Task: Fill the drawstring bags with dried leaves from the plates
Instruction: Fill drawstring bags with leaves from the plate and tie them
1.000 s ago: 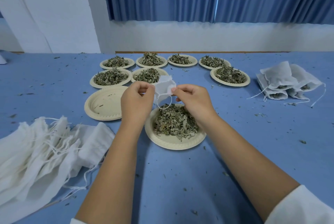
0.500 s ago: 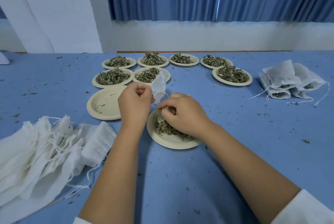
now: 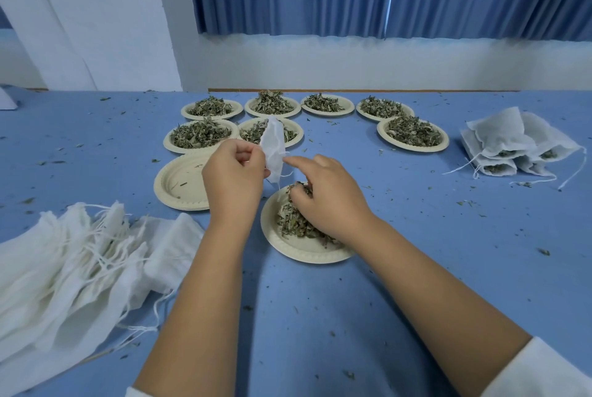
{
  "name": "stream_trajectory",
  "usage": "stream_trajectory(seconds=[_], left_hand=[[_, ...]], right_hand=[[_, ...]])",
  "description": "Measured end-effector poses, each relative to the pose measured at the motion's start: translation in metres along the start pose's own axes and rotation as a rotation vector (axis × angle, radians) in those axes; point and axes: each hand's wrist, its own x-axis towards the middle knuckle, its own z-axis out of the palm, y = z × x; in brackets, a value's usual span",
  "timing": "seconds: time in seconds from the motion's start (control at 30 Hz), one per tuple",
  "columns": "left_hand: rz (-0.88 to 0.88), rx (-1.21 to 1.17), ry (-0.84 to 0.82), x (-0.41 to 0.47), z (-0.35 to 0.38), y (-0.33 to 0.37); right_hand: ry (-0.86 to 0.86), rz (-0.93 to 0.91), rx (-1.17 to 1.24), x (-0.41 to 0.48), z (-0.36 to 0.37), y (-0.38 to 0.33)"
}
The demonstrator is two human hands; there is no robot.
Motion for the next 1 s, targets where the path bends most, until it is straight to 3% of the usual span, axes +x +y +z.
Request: stream_trajectory(seconds=[0.1, 0.23, 0.37, 0.47, 0.63, 0.73, 1.0], left_hand=[[0.002, -0.01, 0.055, 0.001, -0.001, -0.001], [0.039, 0.008, 0.169, 0.006, -0.006, -0.001], [0.257, 0.185, 0.197, 0.003, -0.006, 0.0], [0.379, 0.346, 0.063, 0.0, -0.002, 0.0], [0.317, 0.496, -0.261, -0.004, 0.007, -0.007], [0.299, 0.558, -0.298, -0.004, 0.009, -0.011], [0.242, 0.517, -0.273, -0.004, 0.013, -0.017]], right_hand=[[-0.083, -0.014, -0.018, -0.001, -0.001, 0.0], [-0.188, -0.152, 0.16, -0.005, -0.003, -0.008], [-0.078, -0.072, 0.211, -0.003, -0.004, -0.004], [-0.041, 0.034, 0.132, 0.002, -0.011, 0.011], [-0.331, 0.062, 0.005, 0.0, -0.022, 0.028], [-0.396, 0.04, -0.058, -0.003, -0.02, 0.026], [-0.323, 0.034, -0.036, -0.005, -0.018, 0.023]])
